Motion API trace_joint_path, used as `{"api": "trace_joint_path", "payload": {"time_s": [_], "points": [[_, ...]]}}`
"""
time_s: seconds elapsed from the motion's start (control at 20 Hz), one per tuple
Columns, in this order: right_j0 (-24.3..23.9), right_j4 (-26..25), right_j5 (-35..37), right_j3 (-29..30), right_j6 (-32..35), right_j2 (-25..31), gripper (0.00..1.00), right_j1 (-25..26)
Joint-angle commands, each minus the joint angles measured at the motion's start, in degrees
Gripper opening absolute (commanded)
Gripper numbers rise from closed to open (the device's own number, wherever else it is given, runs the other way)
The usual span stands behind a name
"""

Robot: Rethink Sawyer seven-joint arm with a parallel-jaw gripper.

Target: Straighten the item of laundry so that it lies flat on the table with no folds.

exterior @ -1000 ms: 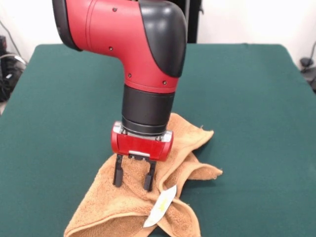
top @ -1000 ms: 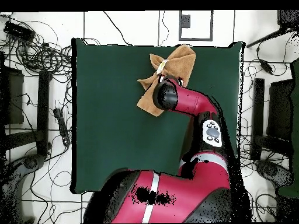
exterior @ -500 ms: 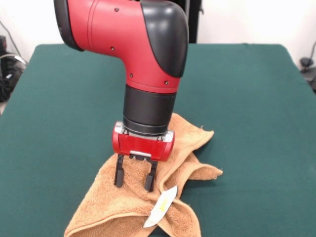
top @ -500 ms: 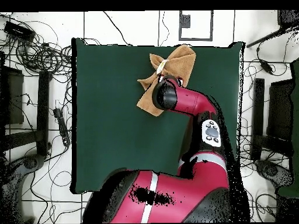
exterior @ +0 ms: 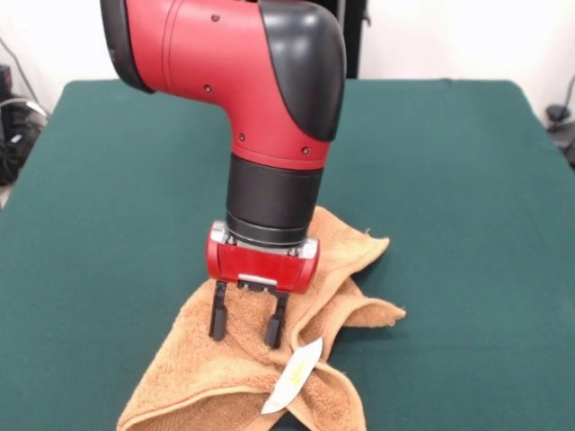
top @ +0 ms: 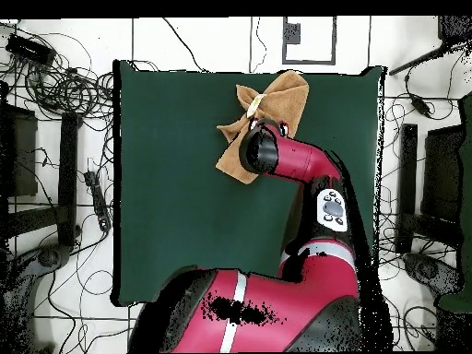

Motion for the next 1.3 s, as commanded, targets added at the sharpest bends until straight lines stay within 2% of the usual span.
{"api": "trace_joint_path", "payload": {"time_s": [0.05,0.1,0.25,0.9,1.05,1.25,1.3], "points": [[3.7,1.5,0.2,2.5,10.2,6.2,1.00,3.1],[3.4,1.6,1.8,2.3,9.6,6.6,0.00,3.1],[5.2,1.6,5.7,0.4,9.0,4.0,0.00,3.6],[4.5,1.8,4.6,2.4,9.5,4.8,0.00,2.6],[3.4,0.0,5.0,6.4,8.0,5.0,0.00,-1.1],[0.2,-2.4,7.6,13.7,3.9,6.1,0.00,-8.8],[0.0,-2.6,8.3,13.7,3.3,6.3,0.00,-9.1]]}}
